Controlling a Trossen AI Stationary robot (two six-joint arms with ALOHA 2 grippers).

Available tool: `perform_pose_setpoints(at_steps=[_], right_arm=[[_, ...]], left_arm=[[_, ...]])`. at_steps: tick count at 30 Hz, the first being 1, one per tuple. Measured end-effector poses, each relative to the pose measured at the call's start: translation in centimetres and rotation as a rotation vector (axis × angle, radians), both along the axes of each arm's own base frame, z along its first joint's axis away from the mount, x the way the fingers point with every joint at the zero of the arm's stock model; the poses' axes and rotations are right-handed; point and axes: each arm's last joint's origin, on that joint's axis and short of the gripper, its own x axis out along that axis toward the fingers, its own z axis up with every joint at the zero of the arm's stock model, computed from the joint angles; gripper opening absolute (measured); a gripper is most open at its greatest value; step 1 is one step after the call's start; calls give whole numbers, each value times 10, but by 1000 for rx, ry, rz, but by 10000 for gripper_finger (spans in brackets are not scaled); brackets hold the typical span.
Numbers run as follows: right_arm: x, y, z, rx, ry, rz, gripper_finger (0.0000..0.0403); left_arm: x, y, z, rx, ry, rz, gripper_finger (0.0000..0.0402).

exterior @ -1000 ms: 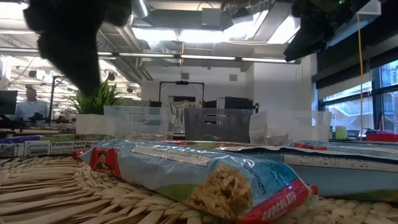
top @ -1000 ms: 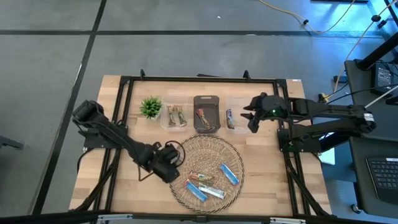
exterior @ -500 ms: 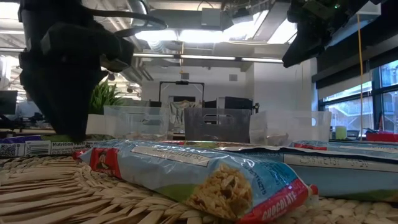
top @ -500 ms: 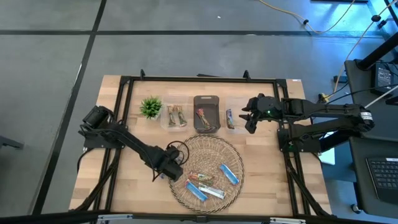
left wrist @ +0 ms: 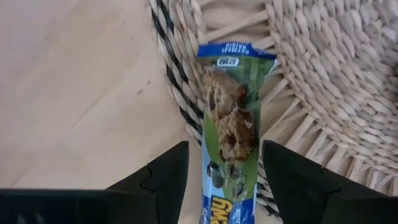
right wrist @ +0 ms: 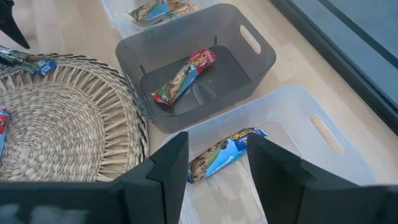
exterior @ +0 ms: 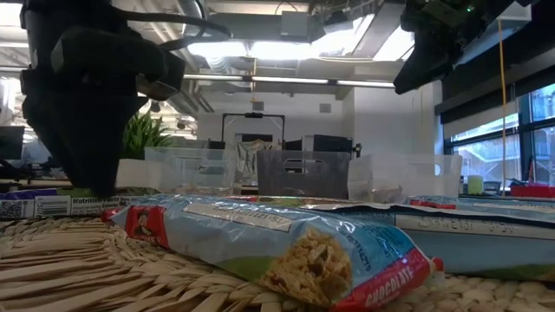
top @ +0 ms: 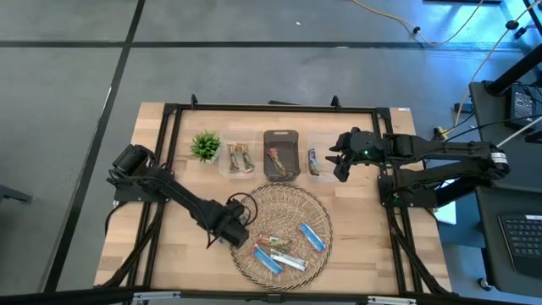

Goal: Pick and place Granola Bars by type
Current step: Put the blue granola bar into the right transparent bin

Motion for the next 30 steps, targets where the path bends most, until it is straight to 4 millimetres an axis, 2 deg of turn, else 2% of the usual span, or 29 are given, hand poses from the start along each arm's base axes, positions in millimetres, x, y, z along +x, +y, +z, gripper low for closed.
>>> perform_pose_setpoints(at_steps=[21, 30], right_arm=[[0, 0, 0, -1, 1, 3, 166], [0, 0, 0, -2, 2, 3, 166]], left_arm=[[7, 14, -1, -47, 22, 50, 196], [5, 15, -15, -89, -26, 65, 196]])
